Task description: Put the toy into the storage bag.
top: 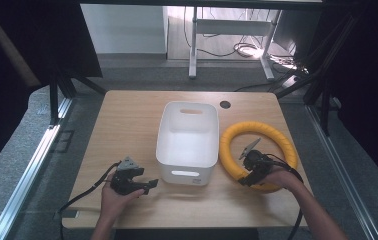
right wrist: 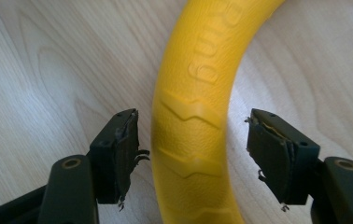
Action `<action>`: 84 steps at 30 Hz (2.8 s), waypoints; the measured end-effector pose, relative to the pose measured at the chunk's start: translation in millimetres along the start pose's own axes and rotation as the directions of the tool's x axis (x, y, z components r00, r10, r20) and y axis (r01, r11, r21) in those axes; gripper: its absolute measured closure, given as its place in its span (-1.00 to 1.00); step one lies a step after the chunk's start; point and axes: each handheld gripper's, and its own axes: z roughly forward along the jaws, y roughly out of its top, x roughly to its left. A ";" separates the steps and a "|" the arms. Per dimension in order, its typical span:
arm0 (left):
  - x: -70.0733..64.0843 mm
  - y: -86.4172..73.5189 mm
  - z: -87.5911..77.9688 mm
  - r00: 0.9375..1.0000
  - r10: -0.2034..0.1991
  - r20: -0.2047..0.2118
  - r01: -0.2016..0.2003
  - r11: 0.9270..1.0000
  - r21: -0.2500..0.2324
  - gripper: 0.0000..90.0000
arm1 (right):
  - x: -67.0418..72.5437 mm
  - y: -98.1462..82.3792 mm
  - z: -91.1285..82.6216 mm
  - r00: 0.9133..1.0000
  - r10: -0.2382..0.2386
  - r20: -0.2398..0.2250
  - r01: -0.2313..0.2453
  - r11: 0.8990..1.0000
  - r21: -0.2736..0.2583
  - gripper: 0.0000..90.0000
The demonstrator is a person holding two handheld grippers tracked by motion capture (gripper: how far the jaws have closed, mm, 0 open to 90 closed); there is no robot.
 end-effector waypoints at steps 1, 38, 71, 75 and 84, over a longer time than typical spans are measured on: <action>0.0 0.0 0.0 1.000 0.000 0.000 0.000 1.000 0.000 -0.45 | 0.0 0.0 0.0 1.000 0.000 0.000 0.000 1.000 0.000 -0.23; 1.7 -0.2 6.6 1.000 0.001 -0.004 -0.001 1.000 0.018 -0.45 | -14.1 8.2 5.1 0.993 0.022 -0.116 -0.018 0.999 0.039 0.15; 1.8 -0.5 8.0 1.000 0.001 -0.009 -0.001 1.000 0.025 -0.45 | -51.5 -6.4 -51.1 0.962 0.136 -0.238 -0.211 0.921 -0.327 0.15; 1.9 -0.8 8.9 1.000 0.003 -0.007 -0.003 1.000 0.030 -0.45 | -53.6 -9.1 -55.0 0.960 0.145 -0.240 -0.226 0.907 -0.355 0.15; 2.0 -0.9 9.5 1.000 0.003 -0.010 -0.003 0.999 0.032 -0.45 | -63.3 -18.6 -71.8 0.956 0.165 -0.243 -0.260 0.861 -0.437 0.15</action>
